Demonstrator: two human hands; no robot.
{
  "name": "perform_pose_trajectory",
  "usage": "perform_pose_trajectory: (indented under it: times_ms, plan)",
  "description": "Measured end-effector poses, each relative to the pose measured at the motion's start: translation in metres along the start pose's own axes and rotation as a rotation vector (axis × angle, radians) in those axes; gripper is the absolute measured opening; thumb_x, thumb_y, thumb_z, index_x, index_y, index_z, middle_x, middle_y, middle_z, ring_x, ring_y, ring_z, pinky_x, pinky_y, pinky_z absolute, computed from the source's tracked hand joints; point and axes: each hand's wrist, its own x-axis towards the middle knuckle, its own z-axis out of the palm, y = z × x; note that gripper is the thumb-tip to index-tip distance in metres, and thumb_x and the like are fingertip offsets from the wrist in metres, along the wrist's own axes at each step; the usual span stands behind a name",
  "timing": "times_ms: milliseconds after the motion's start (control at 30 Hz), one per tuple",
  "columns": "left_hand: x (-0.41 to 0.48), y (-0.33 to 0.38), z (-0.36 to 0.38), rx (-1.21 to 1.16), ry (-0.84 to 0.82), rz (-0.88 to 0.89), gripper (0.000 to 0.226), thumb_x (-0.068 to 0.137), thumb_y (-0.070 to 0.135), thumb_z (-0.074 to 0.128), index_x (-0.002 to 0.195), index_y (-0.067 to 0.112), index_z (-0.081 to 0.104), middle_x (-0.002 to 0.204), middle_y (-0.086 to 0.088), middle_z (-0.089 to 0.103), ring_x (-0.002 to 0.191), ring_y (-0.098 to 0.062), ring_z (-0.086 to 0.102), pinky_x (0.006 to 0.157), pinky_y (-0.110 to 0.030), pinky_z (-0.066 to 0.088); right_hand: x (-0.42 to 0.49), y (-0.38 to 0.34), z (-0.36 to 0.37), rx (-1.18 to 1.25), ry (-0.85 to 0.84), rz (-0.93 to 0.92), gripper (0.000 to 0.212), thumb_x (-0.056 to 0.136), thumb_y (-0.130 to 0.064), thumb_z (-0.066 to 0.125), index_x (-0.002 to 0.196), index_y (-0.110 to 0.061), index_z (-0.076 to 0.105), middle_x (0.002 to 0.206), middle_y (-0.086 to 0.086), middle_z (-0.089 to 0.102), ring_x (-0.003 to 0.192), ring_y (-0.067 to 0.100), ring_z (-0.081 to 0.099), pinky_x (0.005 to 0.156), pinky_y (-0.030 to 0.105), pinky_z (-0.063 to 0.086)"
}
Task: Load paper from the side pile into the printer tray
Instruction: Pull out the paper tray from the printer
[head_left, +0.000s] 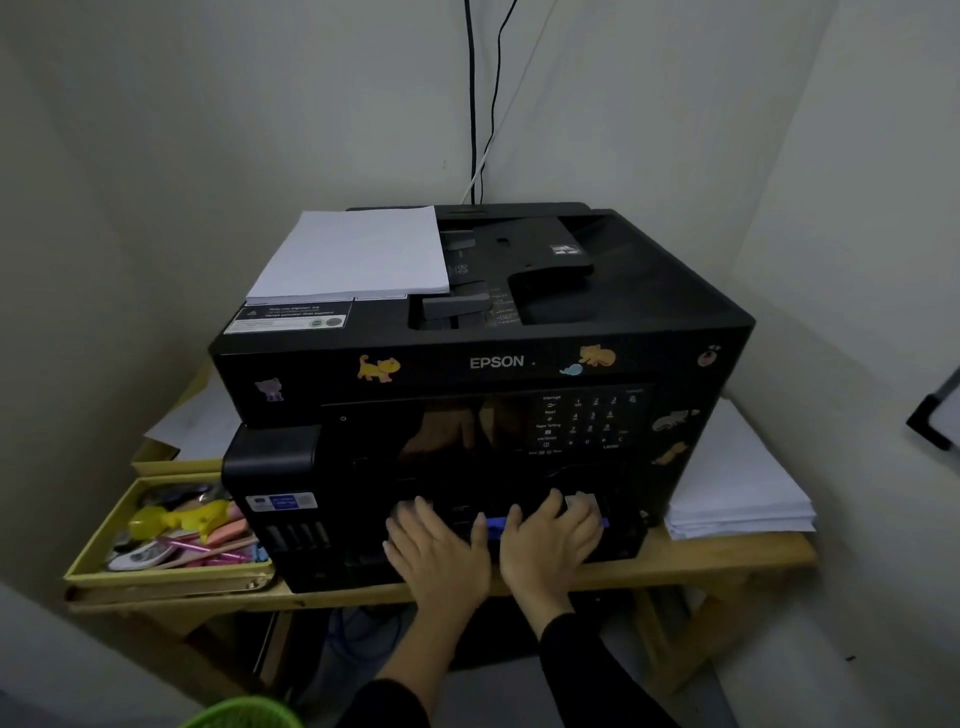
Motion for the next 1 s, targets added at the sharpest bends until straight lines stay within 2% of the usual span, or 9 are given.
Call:
perform_pose_trajectory:
  times_ms: [133, 233, 367, 533, 733, 1000]
  plan:
    - [0.004, -0.006, 0.003, 0.15, -0.119, 0.054, 0.085, 0.091, 0.065, 0.019, 0.15, 0.005, 0.013, 0.158, -0.011, 0.017, 0.147, -0.029, 0.005, 0.118, -0.047, 0.0, 0.002, 0.013, 0.006, -0.158, -0.08, -0.135, 0.062, 0.096, -0.051, 0.025, 0.134, -0.009, 0.05, 0.151, 0.011, 0.033, 0.144, 0.027, 0.015, 0.118, 0.047, 0.001]
    - [0.005, -0.006, -0.002, 0.262, -0.206, 0.07, 0.085, 0.091, 0.065, 0.012, 0.15, 0.004, 0.016, 0.158, -0.011, 0.019, 0.148, -0.028, 0.002, 0.118, -0.047, 0.0, 0.001, 0.019, 0.002, -0.217, -0.129, -0.221, 0.066, 0.097, -0.051, 0.016, 0.13, -0.009, 0.055, 0.149, 0.008, 0.04, 0.144, 0.025, 0.018, 0.118, 0.047, 0.002]
    - [-0.006, -0.009, -0.008, 0.347, -0.218, 0.095, 0.084, 0.092, 0.063, 0.01, 0.15, 0.003, 0.017, 0.158, -0.011, 0.02, 0.148, -0.027, 0.001, 0.118, -0.047, 0.003, -0.007, 0.028, -0.007, -0.249, -0.189, -0.283, 0.066, 0.098, -0.05, 0.017, 0.132, -0.007, 0.052, 0.147, 0.01, 0.044, 0.142, 0.025, 0.026, 0.117, 0.047, 0.007]
    - [-0.039, -0.023, -0.01, 0.371, -0.193, 0.121, 0.082, 0.093, 0.062, 0.01, 0.149, 0.003, 0.021, 0.156, -0.013, 0.025, 0.146, -0.029, 0.014, 0.118, -0.049, 0.004, -0.033, 0.049, -0.015, -0.294, -0.194, -0.335, 0.067, 0.098, -0.05, 0.016, 0.133, -0.004, 0.05, 0.146, 0.015, 0.044, 0.137, 0.029, 0.033, 0.116, 0.048, 0.01]
    - [-0.073, -0.037, -0.02, 0.381, -0.203, 0.142, 0.081, 0.093, 0.062, 0.011, 0.147, 0.005, 0.029, 0.155, -0.013, 0.028, 0.144, -0.029, 0.021, 0.118, -0.049, 0.006, -0.061, 0.071, -0.028, -0.322, -0.204, -0.38, 0.066, 0.098, -0.048, 0.019, 0.132, -0.002, 0.051, 0.144, 0.018, 0.046, 0.132, 0.031, 0.041, 0.116, 0.045, 0.015]
    - [-0.114, -0.055, -0.032, 0.447, -0.204, 0.183, 0.081, 0.093, 0.062, 0.012, 0.143, 0.004, 0.038, 0.151, -0.014, 0.036, 0.138, -0.029, 0.034, 0.114, -0.046, 0.02, -0.096, 0.096, -0.042, -0.335, -0.223, -0.407, 0.067, 0.098, -0.048, 0.018, 0.133, 0.0, 0.05, 0.143, 0.018, 0.046, 0.132, 0.028, 0.042, 0.117, 0.042, 0.014]
